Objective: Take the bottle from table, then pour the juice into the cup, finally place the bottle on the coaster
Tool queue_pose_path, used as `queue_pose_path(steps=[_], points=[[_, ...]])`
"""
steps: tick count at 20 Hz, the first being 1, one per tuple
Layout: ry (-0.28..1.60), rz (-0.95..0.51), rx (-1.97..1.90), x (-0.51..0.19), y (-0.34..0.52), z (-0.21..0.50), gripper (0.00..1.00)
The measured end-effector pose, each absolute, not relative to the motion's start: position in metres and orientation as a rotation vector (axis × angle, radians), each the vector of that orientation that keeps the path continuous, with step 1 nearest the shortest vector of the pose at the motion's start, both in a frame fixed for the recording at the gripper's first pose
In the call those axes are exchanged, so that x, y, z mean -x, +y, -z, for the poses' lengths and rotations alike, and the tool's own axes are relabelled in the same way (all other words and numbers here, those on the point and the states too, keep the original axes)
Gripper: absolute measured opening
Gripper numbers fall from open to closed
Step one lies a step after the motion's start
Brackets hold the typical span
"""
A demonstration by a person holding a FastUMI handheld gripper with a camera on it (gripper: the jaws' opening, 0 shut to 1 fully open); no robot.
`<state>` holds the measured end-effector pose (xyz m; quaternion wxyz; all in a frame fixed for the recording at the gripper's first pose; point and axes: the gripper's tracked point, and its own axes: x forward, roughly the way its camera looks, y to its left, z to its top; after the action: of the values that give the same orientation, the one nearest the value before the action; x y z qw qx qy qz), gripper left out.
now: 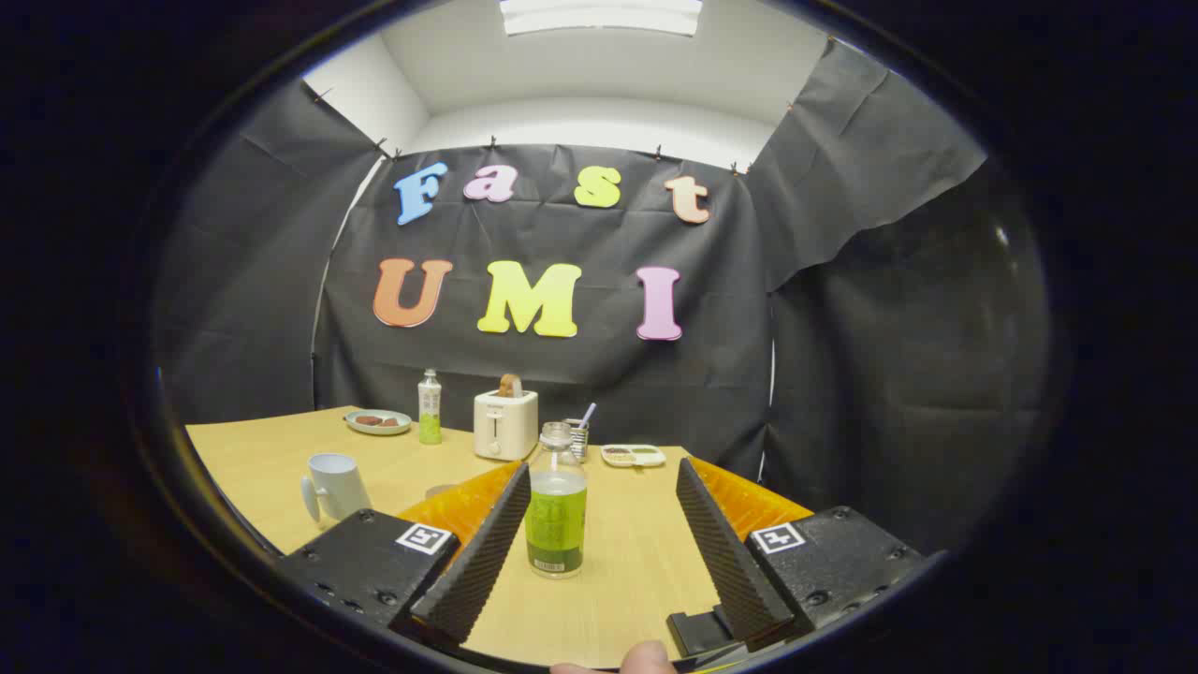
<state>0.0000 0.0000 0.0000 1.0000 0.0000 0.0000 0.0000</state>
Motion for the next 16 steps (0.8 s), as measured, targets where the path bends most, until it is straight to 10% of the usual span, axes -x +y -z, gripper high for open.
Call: queue_pose_path(steps=[16], points=[[0.022,-0.035,0.002,-0.0051,0.0124,0.0004,1.0]])
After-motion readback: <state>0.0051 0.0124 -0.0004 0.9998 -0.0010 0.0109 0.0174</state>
